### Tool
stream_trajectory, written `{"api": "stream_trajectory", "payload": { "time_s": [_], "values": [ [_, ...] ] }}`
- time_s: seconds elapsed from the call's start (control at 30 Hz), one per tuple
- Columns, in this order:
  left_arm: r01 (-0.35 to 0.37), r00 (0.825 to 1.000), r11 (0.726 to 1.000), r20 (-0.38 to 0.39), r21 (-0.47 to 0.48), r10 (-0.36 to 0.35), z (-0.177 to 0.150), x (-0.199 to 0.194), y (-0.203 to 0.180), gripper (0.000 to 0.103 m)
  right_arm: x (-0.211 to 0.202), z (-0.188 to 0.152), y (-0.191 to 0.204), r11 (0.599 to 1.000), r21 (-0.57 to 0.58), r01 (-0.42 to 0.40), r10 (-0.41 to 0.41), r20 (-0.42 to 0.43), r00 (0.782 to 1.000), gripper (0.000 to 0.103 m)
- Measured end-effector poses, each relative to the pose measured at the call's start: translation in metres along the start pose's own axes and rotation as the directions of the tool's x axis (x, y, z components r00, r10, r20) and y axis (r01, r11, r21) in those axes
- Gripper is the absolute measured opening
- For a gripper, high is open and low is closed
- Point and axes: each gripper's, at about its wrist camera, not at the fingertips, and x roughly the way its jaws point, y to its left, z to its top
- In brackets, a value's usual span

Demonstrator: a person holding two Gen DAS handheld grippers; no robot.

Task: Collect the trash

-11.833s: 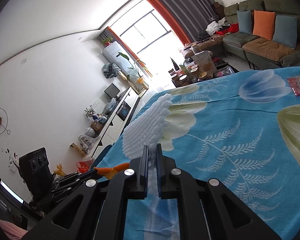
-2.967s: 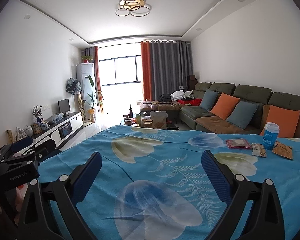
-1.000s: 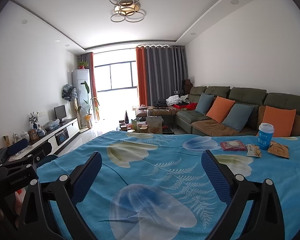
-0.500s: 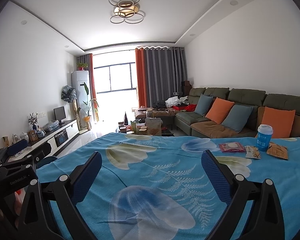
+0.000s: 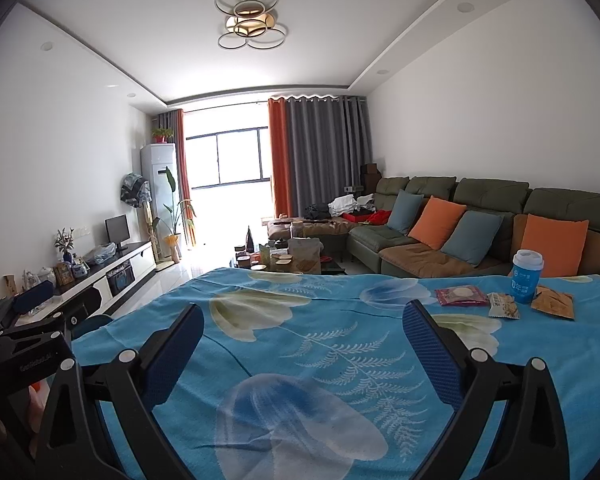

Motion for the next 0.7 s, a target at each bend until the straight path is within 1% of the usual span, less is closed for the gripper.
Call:
{"api": "stream_trajectory", "payload": {
  "time_s": [0.7],
  "values": [
    [-0.001, 1.0, 1.0, 0.004, -0.001, 0.001, 0.0007, -0.0001, 0.0003, 0.098, -0.0015, -0.0006, 0.0, 1.0, 0.002, 0.01, -0.01, 0.008, 1.0, 0.096]
  ]
}}
